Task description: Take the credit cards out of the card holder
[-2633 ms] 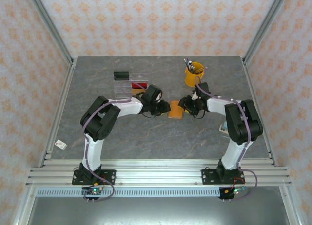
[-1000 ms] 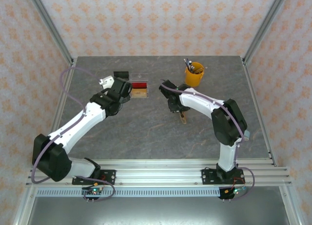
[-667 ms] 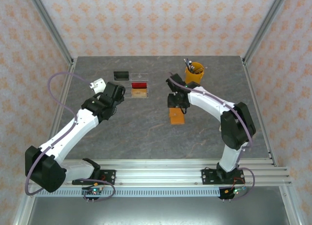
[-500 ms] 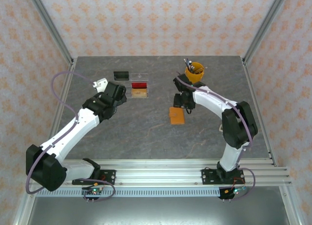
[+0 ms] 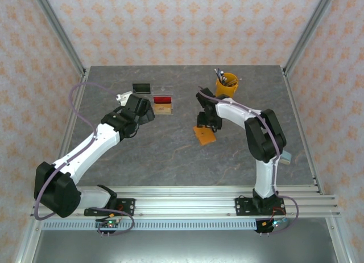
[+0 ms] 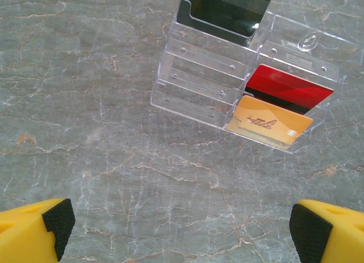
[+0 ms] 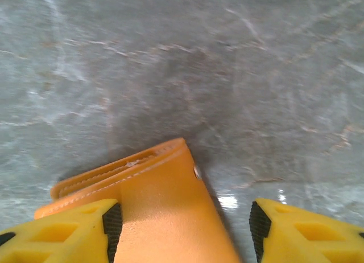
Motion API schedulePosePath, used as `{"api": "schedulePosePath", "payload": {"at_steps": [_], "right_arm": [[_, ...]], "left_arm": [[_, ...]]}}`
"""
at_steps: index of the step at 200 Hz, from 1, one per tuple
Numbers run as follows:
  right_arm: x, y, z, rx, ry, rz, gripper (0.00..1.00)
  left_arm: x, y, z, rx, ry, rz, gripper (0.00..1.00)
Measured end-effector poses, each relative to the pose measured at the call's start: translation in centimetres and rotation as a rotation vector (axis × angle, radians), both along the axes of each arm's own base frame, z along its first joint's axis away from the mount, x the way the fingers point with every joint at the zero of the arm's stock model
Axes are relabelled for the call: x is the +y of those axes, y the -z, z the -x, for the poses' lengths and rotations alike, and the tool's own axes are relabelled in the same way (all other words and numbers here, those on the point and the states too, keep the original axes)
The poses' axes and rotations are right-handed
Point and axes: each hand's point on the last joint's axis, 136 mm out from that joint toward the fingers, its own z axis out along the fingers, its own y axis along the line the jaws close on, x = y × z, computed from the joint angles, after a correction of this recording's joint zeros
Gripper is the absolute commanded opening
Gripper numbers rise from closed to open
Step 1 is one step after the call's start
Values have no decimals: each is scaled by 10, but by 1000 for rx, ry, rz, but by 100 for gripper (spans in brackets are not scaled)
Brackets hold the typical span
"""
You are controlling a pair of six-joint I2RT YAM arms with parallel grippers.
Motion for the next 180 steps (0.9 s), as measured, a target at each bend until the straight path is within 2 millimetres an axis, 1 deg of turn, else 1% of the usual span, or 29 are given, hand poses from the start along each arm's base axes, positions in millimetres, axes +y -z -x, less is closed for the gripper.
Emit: {"api": "schedulePosePath", "payload": {"at_steps": [33,64,85,99,110,126,139,146,156,180], "right_arm": [[20,0,-6,1,-36,-32,62],[41,1,-4,30,-97,-95,60],[57,-1,6,55,-149,-148,59],[71,-1,15,77,-187,-191,56],[82,-1,24,96,-218,-226,56],[89,-1,35,114,-241,-253,56],[87,-3,42,111,-236,-255,58],[83,-7,46,104,-222,-252,59],[72,-14,50,87,-180,-243,61],[43,-42,55,2,-60,-235,62]], "left_arm": [[0,0,0,1,-1,1,100],[-1,6,0,17,-4,1,100],[-3,10,0,32,-3,9,100],[-4,12,0,38,-1,19,100],[-6,13,0,42,5,27,100],[-11,16,-1,55,22,45,100],[-17,22,-2,74,43,61,99],[-21,26,-3,86,59,69,98],[-28,34,-4,111,87,83,97],[-46,48,-7,165,168,120,95]]}}
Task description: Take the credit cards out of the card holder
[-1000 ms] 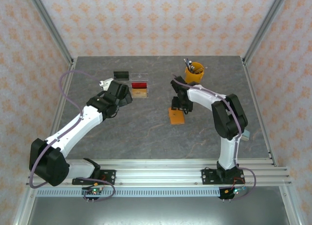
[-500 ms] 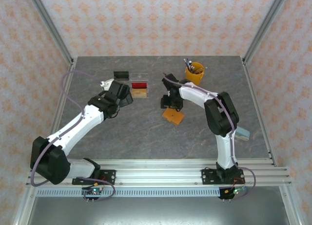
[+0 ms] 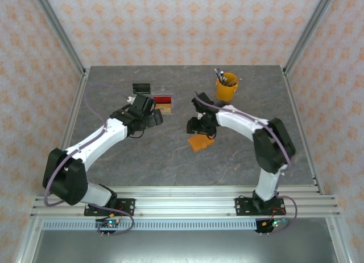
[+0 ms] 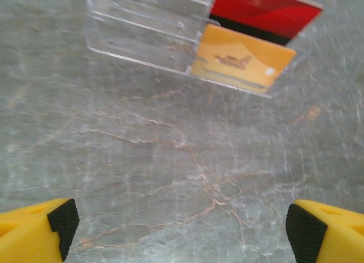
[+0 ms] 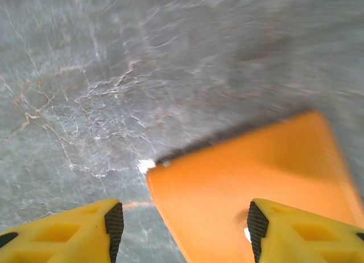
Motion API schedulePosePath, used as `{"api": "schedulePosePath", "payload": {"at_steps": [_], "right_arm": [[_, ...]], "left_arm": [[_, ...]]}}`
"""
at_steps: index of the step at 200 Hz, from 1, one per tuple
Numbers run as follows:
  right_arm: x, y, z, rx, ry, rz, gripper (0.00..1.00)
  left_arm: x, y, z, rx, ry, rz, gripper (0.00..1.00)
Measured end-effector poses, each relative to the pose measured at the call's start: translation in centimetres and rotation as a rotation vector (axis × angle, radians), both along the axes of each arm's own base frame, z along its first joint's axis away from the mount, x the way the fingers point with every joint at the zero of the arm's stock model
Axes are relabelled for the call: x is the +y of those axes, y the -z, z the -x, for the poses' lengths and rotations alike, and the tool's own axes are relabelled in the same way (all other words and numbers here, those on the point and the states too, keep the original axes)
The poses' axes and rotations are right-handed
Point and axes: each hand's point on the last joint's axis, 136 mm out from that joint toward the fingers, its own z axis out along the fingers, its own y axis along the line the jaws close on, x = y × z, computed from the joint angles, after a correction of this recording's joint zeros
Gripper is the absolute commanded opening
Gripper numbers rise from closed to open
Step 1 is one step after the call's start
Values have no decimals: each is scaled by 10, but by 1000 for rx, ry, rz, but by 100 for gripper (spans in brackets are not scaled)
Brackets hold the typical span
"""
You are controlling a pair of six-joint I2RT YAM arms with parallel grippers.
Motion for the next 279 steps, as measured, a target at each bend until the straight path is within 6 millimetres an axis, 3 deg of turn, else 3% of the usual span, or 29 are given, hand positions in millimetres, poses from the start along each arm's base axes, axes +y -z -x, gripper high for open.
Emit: {"api": "schedulePosePath", "payload": {"at_steps": [24,50,85,119,210,279], "right_arm": [[-29,-15,8,-48,158,-17,61],[-47,6,23,-2,276,-22,60],[-45,29,24,58,355,-70,56],[-38,40,16,70,381,-97,52],[-33,42,-4,45,376,-104,48],[-33,32,-7,21,362,-121,45]], "left_arm": [[-28,9,-6,38,106,54,92],[-71,19,-9,81,237,138,87],[-123,42,-6,166,372,240,83],[-156,63,-4,242,439,282,75],[-176,99,1,359,478,331,45],[-182,97,7,378,518,373,40]]}}
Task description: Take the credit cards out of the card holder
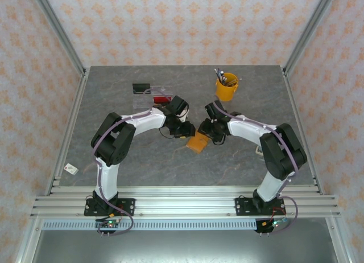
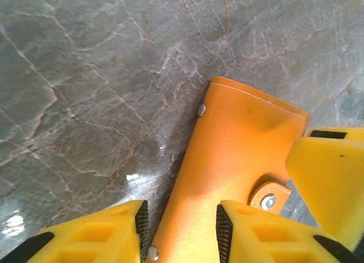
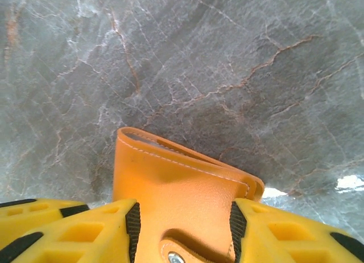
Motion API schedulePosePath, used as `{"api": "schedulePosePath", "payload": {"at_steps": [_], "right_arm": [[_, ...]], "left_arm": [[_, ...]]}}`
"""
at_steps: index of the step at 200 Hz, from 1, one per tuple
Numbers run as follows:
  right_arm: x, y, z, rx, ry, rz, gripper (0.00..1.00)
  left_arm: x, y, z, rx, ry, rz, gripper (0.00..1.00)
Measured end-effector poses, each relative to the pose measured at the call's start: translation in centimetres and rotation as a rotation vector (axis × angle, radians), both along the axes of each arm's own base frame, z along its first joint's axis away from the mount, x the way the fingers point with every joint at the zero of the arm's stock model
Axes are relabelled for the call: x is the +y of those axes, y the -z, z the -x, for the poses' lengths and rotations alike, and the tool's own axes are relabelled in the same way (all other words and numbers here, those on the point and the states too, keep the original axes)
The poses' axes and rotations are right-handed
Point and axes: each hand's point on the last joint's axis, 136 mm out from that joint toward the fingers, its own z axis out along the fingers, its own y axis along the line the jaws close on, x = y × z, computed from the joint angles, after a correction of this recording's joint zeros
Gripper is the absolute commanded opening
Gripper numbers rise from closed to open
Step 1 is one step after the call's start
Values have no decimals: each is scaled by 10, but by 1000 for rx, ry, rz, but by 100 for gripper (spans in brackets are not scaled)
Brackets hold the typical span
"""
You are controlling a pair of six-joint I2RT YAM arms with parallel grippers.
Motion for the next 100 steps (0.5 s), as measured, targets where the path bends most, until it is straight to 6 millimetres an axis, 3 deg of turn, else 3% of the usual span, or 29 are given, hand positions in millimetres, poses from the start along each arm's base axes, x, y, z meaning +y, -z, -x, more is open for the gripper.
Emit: {"api": "schedulePosePath", "payload": {"at_steps": [29,63,100], "right_arm": [[-7,-5,7,-12,13,7,36],[-12,5,15,18,22,18,24],[-11,17,17,48,21,27,18]], "left_arm": [[-3,1,3,17,10,18,39],[-3,13,6,48,13,9,39],[-5,12,6,57,18,23,39]]}}
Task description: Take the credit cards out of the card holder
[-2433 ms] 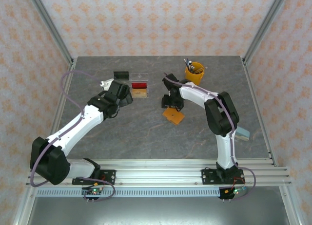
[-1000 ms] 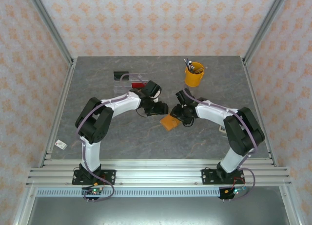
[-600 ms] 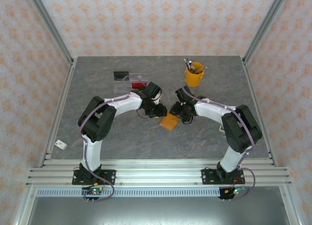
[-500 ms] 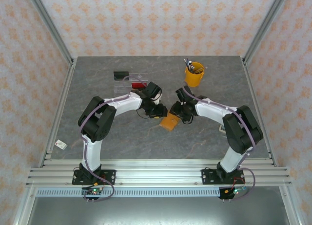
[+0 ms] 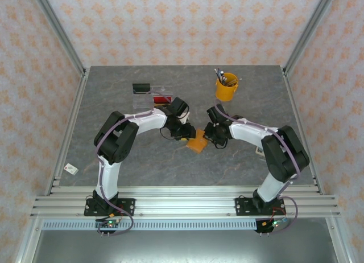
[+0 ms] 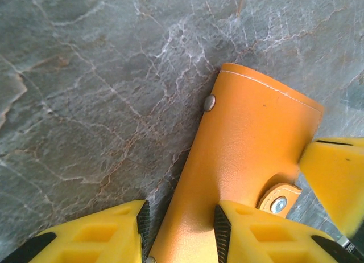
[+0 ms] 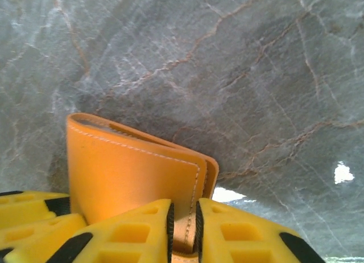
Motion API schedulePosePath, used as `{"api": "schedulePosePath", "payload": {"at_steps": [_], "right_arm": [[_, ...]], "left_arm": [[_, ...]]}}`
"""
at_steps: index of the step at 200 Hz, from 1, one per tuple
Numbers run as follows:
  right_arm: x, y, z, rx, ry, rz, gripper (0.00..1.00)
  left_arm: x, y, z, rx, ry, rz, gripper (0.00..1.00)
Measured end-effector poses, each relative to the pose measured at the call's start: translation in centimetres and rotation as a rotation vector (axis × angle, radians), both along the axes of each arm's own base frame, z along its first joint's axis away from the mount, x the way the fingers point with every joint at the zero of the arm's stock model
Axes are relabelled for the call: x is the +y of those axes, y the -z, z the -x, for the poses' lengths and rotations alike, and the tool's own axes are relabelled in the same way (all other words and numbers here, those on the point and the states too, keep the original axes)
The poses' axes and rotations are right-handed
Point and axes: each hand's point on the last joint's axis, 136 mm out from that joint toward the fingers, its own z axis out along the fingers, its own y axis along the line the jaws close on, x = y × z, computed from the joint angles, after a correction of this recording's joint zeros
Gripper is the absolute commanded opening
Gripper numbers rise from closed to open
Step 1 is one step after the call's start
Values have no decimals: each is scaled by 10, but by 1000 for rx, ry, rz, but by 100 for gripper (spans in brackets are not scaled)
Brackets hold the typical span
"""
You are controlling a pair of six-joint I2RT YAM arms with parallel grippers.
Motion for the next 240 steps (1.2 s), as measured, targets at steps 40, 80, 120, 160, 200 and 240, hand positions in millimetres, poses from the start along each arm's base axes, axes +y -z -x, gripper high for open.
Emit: {"api": "schedulePosePath", "payload": {"at_steps": [40,80,120,160,200,240], "right_arm": [[4,2,-5,-6,-4,-23,16],[7,3,-10,-12,-5,-35,16],[9,3,-12,-18,-6,-42,16],[9,3,-13,-20,-6,-43,17],[8,3,-13,-23,-19,-35,26],[-1,-4,-8,-36,-39,7,40]], "left_arm": [[-5,-1,4,24,12,31,39],[-8,-4,3,53,-6,84,39],[-8,-7,-2,91,-56,157,39],[-10,-11,-3,99,-57,184,29],[-13,-21,-2,96,-47,214,14],[-12,-33,-4,49,-44,220,1]]}}
